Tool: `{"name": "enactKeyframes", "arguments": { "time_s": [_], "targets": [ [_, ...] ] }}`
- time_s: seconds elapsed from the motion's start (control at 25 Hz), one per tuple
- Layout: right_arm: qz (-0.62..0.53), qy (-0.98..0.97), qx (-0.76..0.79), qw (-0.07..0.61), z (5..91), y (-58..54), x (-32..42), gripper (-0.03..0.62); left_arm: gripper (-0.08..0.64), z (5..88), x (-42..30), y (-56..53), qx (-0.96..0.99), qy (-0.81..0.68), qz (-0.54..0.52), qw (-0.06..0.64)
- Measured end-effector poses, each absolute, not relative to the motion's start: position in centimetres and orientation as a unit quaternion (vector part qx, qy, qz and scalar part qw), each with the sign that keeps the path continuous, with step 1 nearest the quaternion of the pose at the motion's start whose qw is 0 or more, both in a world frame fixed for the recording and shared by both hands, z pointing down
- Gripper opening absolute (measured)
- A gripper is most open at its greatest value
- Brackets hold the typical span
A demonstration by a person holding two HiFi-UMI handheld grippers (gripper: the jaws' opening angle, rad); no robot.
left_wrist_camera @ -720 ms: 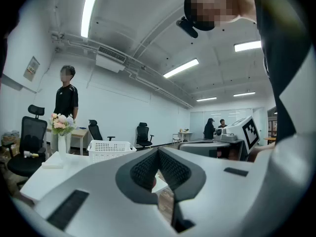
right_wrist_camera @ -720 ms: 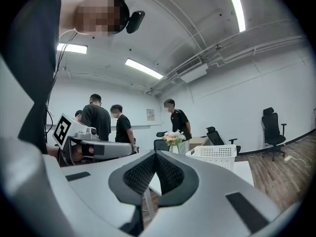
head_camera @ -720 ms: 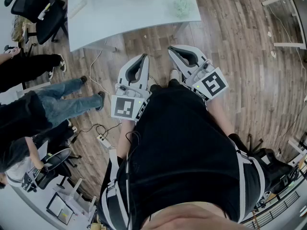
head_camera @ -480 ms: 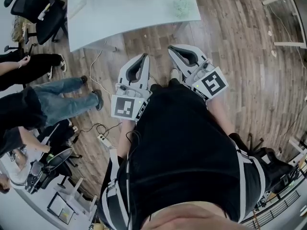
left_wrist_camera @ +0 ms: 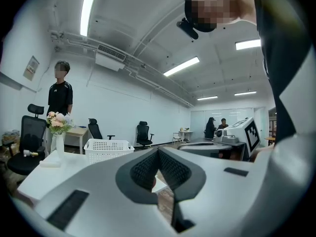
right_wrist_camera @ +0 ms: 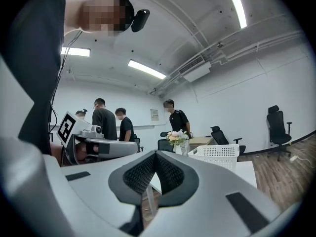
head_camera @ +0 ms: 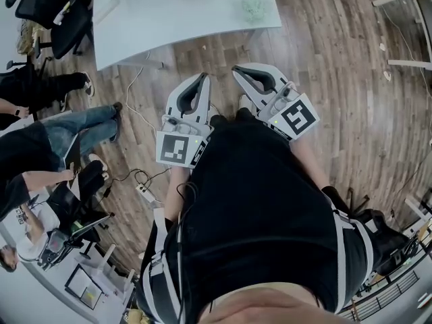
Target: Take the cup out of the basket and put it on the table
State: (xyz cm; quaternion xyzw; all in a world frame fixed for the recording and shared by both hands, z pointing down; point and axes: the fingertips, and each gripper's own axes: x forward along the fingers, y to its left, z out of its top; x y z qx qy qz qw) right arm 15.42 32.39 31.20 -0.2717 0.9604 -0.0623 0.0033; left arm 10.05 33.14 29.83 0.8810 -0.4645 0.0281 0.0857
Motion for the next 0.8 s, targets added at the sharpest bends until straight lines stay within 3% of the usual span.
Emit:
{"name": "enactKeyframes", "arguments": {
  "time_s": [0.48,0.8],
  "targets": [
    [-0.07,0.967,-0.246,0.009,31.8,31.1,18.8,0.018,0.02,30.2,13.5,33.0,0.863,-0.496,0.031,0.092],
    [-0.084,0.965,-0.248,0.001,32.5,28.8,16.6,0.018,0.02,31.0,10.5,30.7,0.857,-0.505,0.031,0.093]
  ]
}}
